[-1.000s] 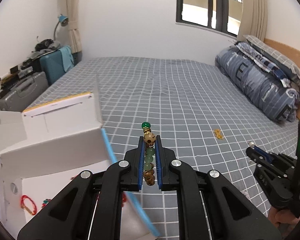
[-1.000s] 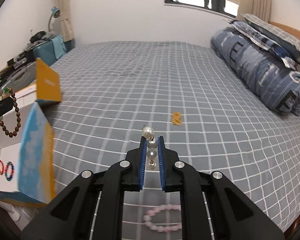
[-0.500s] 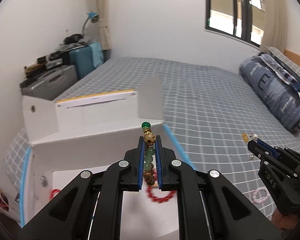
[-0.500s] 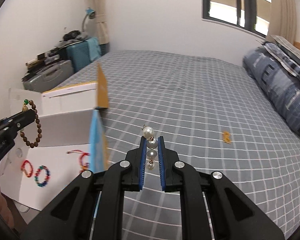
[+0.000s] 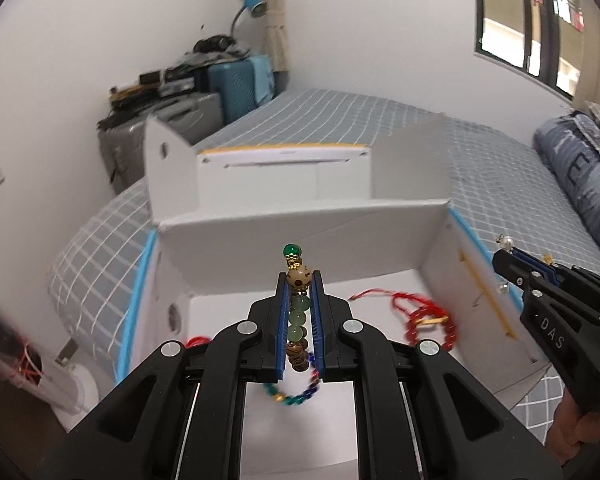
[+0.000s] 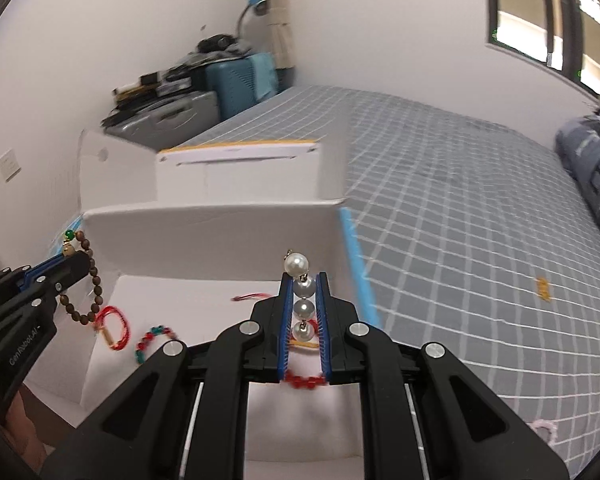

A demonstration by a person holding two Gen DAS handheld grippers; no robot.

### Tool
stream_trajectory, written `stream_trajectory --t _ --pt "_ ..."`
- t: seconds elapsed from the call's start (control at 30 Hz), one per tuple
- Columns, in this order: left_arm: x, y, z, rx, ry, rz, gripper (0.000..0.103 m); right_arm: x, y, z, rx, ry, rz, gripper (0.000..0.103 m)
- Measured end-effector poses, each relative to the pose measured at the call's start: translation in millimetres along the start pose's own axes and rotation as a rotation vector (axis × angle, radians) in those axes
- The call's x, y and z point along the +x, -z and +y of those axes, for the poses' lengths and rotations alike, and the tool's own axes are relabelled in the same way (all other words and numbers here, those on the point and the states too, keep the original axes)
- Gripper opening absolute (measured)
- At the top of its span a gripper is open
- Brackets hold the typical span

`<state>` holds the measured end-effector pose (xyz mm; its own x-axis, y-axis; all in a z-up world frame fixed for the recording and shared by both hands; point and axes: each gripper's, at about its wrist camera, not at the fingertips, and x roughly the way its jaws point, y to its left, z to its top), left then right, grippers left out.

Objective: Organize jewelry
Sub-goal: 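Carry the wooden bracelet and pearl charm over the open white box, then open left tool and right tool, dropping both items into the box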

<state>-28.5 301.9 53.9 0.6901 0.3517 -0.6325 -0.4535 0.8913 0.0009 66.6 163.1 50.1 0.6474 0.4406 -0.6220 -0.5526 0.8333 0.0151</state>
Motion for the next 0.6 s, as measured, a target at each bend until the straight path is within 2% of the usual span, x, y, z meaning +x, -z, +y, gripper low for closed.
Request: stream_trajectory --t 0.23,0.37,0.6 --pt "18.6 8.3 12.7 -0.012 -0.019 0.081 0.01 26.3 4.8 25.5 -0.039 -0.045 0.088 0.011" --pt "31.9 9.3 14.6 -0.002 -0.005 0.123 0.01 40.8 8.5 30.7 -0.058 -0.036 0.152 0.011" --pt "36.6 12.7 10.2 0.011 -0.004 0.133 0.01 54.1 15.1 34.6 -0.07 -0.031 0.209 0.011"
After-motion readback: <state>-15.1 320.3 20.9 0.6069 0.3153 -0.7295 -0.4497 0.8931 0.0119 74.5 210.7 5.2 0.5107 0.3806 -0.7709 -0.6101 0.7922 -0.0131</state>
